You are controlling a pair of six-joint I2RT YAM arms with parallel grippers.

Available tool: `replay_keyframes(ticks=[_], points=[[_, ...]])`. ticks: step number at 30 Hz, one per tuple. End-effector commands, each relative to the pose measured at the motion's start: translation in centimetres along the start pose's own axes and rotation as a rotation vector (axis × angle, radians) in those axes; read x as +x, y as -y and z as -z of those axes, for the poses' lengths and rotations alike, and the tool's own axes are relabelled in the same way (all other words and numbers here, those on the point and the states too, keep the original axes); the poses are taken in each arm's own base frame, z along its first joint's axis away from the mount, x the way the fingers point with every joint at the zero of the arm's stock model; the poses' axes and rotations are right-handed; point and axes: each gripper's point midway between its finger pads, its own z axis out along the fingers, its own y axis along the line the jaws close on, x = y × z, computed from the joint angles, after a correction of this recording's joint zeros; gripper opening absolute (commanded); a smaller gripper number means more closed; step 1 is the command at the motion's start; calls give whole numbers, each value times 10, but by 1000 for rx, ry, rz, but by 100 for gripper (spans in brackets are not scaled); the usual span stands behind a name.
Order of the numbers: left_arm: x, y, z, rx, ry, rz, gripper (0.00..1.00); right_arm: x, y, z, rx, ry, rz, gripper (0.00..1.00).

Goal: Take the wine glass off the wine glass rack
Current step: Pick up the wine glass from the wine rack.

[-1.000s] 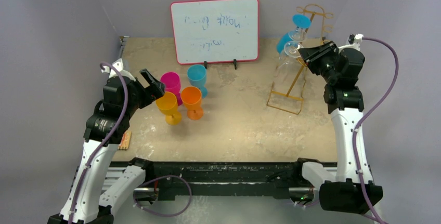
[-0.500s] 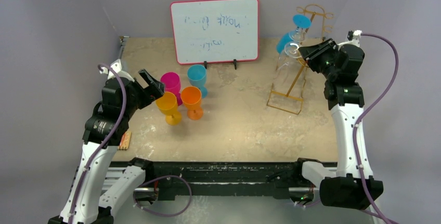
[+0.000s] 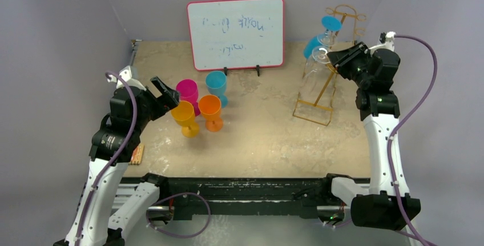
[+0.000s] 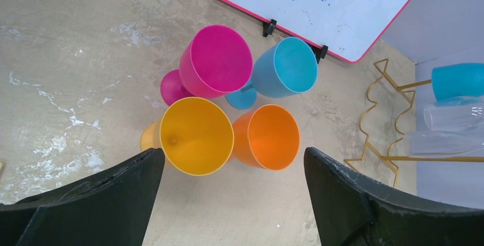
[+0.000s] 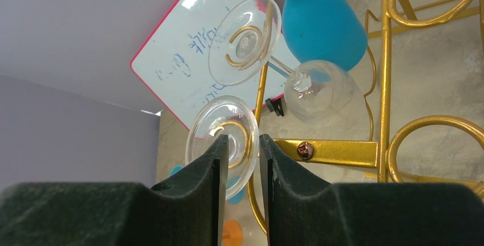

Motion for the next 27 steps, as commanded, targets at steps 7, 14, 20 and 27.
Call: replay_keyframes(ticks=[7, 14, 20, 27], points=[[-9, 5, 2, 17, 35, 23, 92, 36, 18, 4, 26, -151, 43, 28], [-9, 4, 2, 15, 33, 20, 92, 29, 9, 6, 2, -142, 57, 15], [-9, 5, 1, 17, 31, 19, 92, 24, 5, 8, 3, -126, 46, 12], [-9, 6, 1, 20, 29, 20, 92, 16, -13, 16, -49, -100, -2, 1]])
